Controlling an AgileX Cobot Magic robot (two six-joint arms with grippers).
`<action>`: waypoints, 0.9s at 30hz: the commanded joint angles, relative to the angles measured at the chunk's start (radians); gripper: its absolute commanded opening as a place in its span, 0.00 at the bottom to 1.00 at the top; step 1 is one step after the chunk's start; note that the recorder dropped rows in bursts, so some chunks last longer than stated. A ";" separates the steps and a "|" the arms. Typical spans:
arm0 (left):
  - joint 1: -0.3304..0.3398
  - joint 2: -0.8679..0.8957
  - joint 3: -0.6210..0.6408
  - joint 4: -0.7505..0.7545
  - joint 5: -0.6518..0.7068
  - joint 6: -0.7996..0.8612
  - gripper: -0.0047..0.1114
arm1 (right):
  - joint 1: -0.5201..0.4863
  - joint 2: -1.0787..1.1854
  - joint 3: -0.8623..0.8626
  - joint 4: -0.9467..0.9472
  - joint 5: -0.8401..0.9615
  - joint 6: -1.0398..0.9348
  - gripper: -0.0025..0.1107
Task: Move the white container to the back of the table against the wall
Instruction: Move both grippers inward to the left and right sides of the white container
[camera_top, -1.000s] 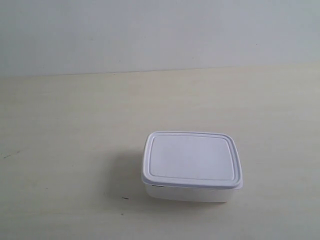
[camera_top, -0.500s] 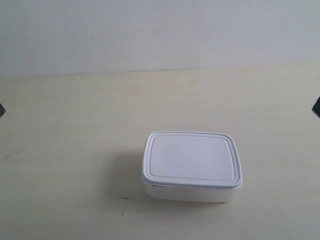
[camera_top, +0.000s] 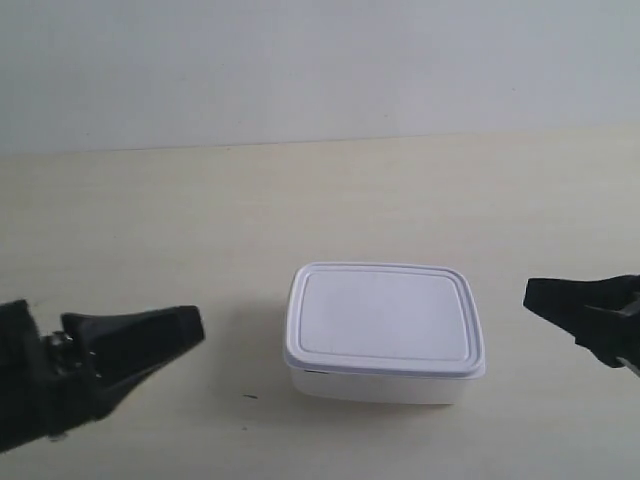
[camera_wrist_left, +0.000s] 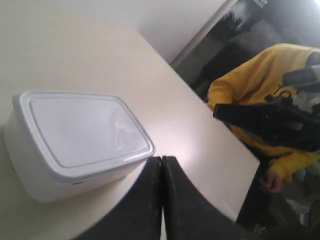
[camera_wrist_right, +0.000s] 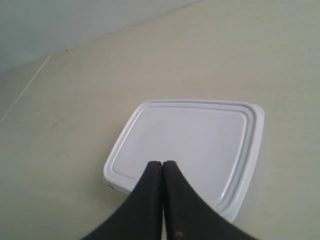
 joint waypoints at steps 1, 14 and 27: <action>-0.228 0.105 -0.067 -0.239 0.181 0.212 0.04 | 0.007 0.023 -0.006 -0.055 -0.031 -0.006 0.02; -0.319 0.467 -0.275 -0.289 0.468 0.359 0.04 | 0.411 0.160 -0.006 -0.051 0.301 0.045 0.02; -0.319 0.561 -0.377 -0.161 0.509 0.366 0.04 | 0.437 0.432 -0.116 -0.050 0.337 0.000 0.02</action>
